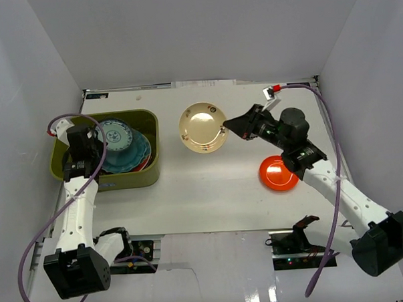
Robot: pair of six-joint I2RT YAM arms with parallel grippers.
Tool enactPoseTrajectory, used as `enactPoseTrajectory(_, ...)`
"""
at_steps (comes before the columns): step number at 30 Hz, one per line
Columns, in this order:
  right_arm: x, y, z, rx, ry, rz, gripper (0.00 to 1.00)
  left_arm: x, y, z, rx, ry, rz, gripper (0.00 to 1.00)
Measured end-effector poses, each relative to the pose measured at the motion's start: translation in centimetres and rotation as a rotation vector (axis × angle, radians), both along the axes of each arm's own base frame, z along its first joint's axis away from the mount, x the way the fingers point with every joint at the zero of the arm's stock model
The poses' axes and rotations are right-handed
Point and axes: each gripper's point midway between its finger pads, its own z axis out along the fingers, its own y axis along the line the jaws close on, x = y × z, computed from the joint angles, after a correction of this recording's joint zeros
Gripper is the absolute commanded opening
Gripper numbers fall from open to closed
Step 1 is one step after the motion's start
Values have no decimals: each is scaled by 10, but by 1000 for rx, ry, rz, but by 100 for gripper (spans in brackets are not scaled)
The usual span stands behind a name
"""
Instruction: Place the plates into the plastic bin on the countertop
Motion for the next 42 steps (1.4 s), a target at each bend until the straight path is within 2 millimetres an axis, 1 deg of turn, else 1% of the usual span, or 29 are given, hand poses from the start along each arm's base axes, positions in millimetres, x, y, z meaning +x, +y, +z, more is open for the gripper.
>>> enactPoseTrajectory(3,-2,36,-1,-34,-2,50,8,-1,16,-13,-25,11,58,0)
enactPoseTrajectory(5,0,63,-2,-65,-2,85,8,-3,24,-23,-38,20,88,4)
enactPoseTrajectory(6,2,78,-1,-79,-7,101,8,-4,28,-28,-43,29,99,16)
enactPoseTrajectory(8,6,107,-2,-108,-13,133,8,-5,32,-38,-50,49,109,31)
enactPoseTrajectory(9,9,119,-3,-118,-16,143,8,-5,34,-41,-55,54,112,39)
enactPoseTrajectory(10,10,134,-5,-131,-14,161,8,-4,34,-42,-59,55,112,58)
enactPoseTrajectory(12,14,160,-10,-153,-13,185,8,-2,33,-41,-64,39,102,78)
enactPoseTrajectory(13,15,171,-14,-161,-11,194,8,-1,32,-40,-63,31,92,91)
enactPoseTrajectory(14,16,180,-20,-172,-5,200,8,-1,31,-36,-63,14,89,95)
enactPoseTrajectory(15,18,190,-27,-187,7,206,8,-1,30,-33,-64,-2,83,98)
enactPoseTrajectory(17,24,204,-40,-216,30,209,8,-3,26,-23,-66,-43,72,98)
enactPoseTrajectory(19,33,216,-52,-239,49,202,8,-5,23,-8,-64,-96,54,98)
enactPoseTrajectory(23,52,241,-71,-280,70,180,8,-9,9,29,-72,-208,-10,98)
enactPoseTrajectory(26,64,262,-85,-311,75,173,8,-6,-12,73,-79,-302,-130,98)
enactPoseTrajectory(29,70,289,-98,-329,69,180,8,-4,-44,118,-59,-394,-306,98)
enactPoseTrajectory(31,70,305,-110,-350,69,183,8,-6,-69,137,-58,-437,-428,98)
enactPoseTrajectory(32,70,311,-116,-359,66,187,11,-8,-80,143,-60,-449,-483,98)
enactPoseTrajectory(33,69,316,-122,-370,70,189,16,-10,-89,145,-65,-456,-531,98)
enactPoseTrajectory(34,67,319,-129,-381,75,192,34,-12,-99,146,-73,-458,-579,98)
enactPoseTrajectory(35,64,324,-131,-377,81,199,43,-14,-106,145,-81,-454,-617,98)
enactPoseTrajectory(36,61,330,-126,-364,65,209,56,-15,-112,144,-89,-449,-648,98)
enactPoseTrajectory(37,56,333,-124,-366,60,218,60,-16,-117,142,-94,-445,-671,98)
enactPoseTrajectory(39,54,336,-113,-359,32,226,64,-18,-124,139,-106,-434,-708,98)
enactPoseTrajectory(42,55,327,-99,-368,7,217,65,-22,-132,138,-121,-430,-748,98)
